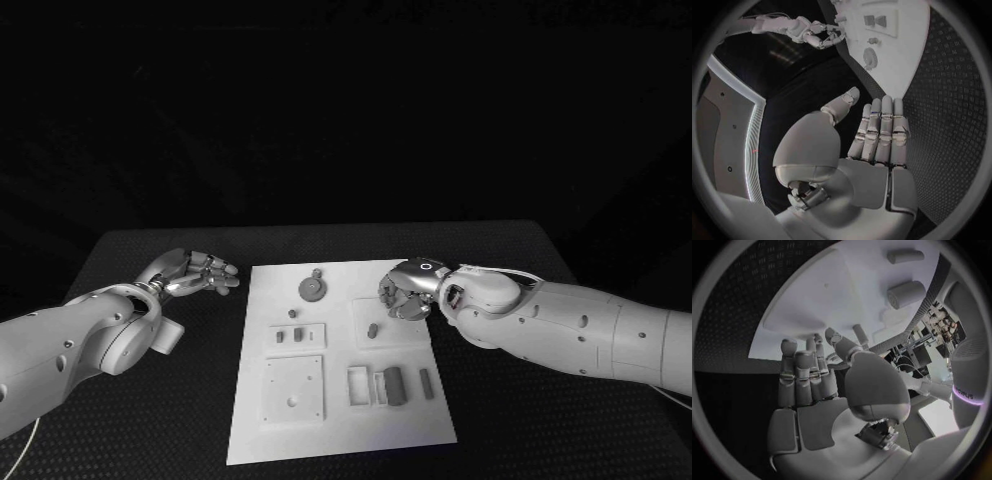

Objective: Assemble the parts on the task board

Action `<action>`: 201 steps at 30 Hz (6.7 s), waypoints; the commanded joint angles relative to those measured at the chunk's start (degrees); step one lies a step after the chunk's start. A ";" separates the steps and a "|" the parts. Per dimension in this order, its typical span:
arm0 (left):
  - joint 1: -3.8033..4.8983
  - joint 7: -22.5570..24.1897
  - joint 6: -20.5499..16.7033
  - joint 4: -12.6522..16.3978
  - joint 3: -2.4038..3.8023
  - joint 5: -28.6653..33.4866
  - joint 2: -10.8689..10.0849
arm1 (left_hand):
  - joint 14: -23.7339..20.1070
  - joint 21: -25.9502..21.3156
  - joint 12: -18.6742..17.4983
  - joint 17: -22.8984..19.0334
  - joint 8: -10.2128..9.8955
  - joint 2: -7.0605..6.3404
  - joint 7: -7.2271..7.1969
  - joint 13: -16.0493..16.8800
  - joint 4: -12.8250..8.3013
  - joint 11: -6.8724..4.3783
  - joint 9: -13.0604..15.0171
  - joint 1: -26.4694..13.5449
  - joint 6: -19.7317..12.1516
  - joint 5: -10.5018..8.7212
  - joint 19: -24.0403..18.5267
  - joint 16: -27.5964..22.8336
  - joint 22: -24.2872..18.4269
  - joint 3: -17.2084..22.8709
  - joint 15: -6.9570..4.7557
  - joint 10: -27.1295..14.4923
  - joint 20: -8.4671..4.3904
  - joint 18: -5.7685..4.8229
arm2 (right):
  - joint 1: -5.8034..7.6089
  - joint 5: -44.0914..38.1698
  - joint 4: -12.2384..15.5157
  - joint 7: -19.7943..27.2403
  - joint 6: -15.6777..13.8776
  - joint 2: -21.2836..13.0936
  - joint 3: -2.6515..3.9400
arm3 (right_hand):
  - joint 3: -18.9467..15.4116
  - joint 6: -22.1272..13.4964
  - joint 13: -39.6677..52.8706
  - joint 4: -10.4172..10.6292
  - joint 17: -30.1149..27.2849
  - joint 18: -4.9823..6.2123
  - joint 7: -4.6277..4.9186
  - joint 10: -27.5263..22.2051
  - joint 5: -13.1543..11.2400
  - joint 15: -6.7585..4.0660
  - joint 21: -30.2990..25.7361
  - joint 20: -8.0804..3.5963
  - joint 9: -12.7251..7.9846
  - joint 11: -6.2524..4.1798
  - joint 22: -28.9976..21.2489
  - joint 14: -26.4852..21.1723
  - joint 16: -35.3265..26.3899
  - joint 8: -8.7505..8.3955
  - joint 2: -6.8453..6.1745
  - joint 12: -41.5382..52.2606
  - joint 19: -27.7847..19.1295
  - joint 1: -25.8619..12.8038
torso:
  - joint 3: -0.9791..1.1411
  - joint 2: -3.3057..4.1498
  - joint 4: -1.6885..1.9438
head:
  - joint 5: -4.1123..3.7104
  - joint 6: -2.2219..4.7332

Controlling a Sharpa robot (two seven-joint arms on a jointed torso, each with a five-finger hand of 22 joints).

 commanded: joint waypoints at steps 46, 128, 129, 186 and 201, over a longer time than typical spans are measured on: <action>0.06 -0.45 1.66 -0.05 0.04 0.93 -0.05 | 0.64 -0.01 -0.24 0.70 0.21 0.53 0.21 -0.56 -0.03 0.09 -0.29 -0.69 -0.84 0.14 -0.13 -1.15 -0.83 -0.82 0.16 -0.89 0.25 -0.06 | -1.64 -6.72 -2.45 -3.91 2.99 1.82 -0.29 | -0.70 4.14 0.82 -0.28 1.57 2.40 -1.28 8.29 -0.03 -3.16 0.77 -1.11 0.00 -2.75 1.70 1.73 0.34 1.19 3.97 0.04 1.94 4.54 | 0.00 -0.02 -0.05 | 0.15 -0.87; 0.04 -0.35 1.44 -0.71 0.04 1.17 -0.04 | 0.92 0.02 -0.18 1.33 0.28 0.54 0.29 -0.93 -0.01 0.20 -0.42 -0.60 -1.06 0.42 0.00 -1.77 -1.36 -0.88 0.14 -1.16 0.24 -0.06 | -0.30 -2.61 2.35 -3.61 -1.48 -0.34 3.07 | -1.11 5.41 1.31 -0.24 2.47 2.40 -1.79 10.24 -0.04 -3.92 1.40 -1.79 0.70 -3.48 2.31 2.50 0.67 1.68 3.76 -0.19 3.07 4.91 | -0.07 0.00 -0.13 | 0.93 -0.44; 0.04 -0.36 1.44 -0.71 0.04 1.18 -0.02 | 0.92 0.02 -0.18 1.33 0.28 0.54 0.29 -0.93 -0.01 0.20 -0.42 -0.60 -1.06 0.42 0.00 -1.77 -1.36 -0.88 0.14 -1.16 0.24 -0.06 | -0.25 -2.12 2.21 -3.59 -1.68 -0.29 3.07 | -1.11 5.40 1.31 -0.23 2.48 2.40 -1.78 10.24 -0.04 -3.92 1.40 -1.78 0.71 -3.48 2.31 2.49 0.67 1.67 3.77 -0.20 3.07 4.89 | -0.05 0.00 -0.13 | 0.93 -0.44; 0.05 -1.07 2.35 -1.24 0.04 1.22 0.61 | 1.00 0.02 -0.12 1.67 0.34 0.83 0.32 -1.12 0.07 0.25 -0.49 -0.78 -1.15 0.42 0.02 -2.13 -1.62 -0.92 0.16 -1.27 0.26 -0.09 | 4.60 9.13 -11.79 -4.66 23.35 10.07 4.13 | -0.06 -1.81 -1.18 0.15 3.74 2.40 1.13 2.97 -0.07 0.04 -0.17 -0.45 -1.38 0.52 2.89 -0.03 -0.23 -1.86 1.16 -6.84 0.92 -5.18 | -0.01 0.03 0.01 | 1.56 -1.00; 0.05 -1.31 2.51 -1.27 0.04 1.22 0.56 | 1.02 0.03 -0.11 1.76 0.35 0.91 0.32 -1.17 0.07 0.26 -0.51 -0.81 -1.16 0.42 0.03 -2.21 -1.68 -0.92 0.16 -1.29 0.25 -0.10 | 4.53 8.77 -12.33 -4.83 25.88 10.08 3.95 | 0.20 -1.68 -1.24 -0.04 3.84 2.40 1.03 3.15 -0.07 0.02 -0.11 -0.42 -1.31 0.48 3.04 -0.18 -0.18 -1.67 1.68 -6.85 0.62 -3.56 | 0.00 -0.01 -0.01 | 1.60 -1.30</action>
